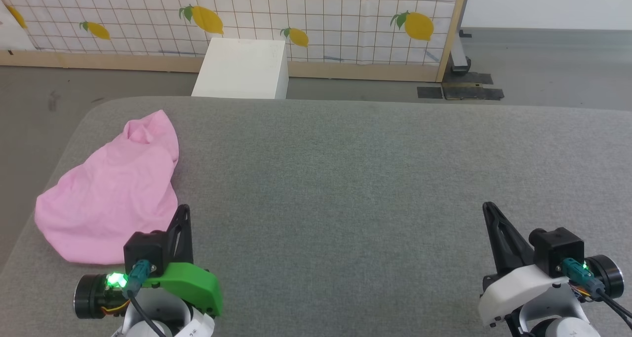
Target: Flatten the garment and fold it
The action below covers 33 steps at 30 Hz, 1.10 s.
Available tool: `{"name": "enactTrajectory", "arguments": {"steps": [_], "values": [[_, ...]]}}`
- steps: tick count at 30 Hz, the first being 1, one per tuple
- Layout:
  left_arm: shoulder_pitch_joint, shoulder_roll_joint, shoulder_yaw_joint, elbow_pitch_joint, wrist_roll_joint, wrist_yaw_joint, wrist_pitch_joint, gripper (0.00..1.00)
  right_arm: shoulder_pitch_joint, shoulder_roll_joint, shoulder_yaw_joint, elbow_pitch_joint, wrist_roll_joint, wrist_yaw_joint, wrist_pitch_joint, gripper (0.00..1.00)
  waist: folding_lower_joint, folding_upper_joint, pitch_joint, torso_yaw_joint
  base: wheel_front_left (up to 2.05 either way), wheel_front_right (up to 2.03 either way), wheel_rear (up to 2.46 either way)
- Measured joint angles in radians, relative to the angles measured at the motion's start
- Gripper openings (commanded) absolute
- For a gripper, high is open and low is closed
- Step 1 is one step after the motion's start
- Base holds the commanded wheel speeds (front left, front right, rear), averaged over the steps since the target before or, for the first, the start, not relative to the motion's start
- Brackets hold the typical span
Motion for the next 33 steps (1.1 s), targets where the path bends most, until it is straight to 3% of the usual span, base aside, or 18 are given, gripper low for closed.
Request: {"name": "enactTrajectory", "arguments": {"steps": [24, 25, 33], "values": [[0.0, 0.0, 0.0, 0.0, 0.0, 0.0, 0.0, 0.0, 0.0, 0.0, 0.0, 0.0, 0.0, 0.0, 0.0, 0.0, 0.0, 0.0, 0.0, 0.0, 0.0, 0.0, 0.0], [0.0, 0.0, 0.0, 0.0, -0.001, 0.0, 0.0, 1.0, 0.0, 0.0, 0.0, 0.0, 0.0, 0.0, 0.0, 1.0, 0.0, 0.0, 0.0, 0.0, 0.0, 0.0, 0.0], [0.0, 0.0, -0.01, 0.003, -0.008, 0.0, -0.002, 1.0, 0.001, 0.0, -0.001, 0.001, 0.001, 0.0, -0.002, 1.0, 0.0, 0.0, 0.0, 0.001, 0.0, 0.0, 0.0]]}}
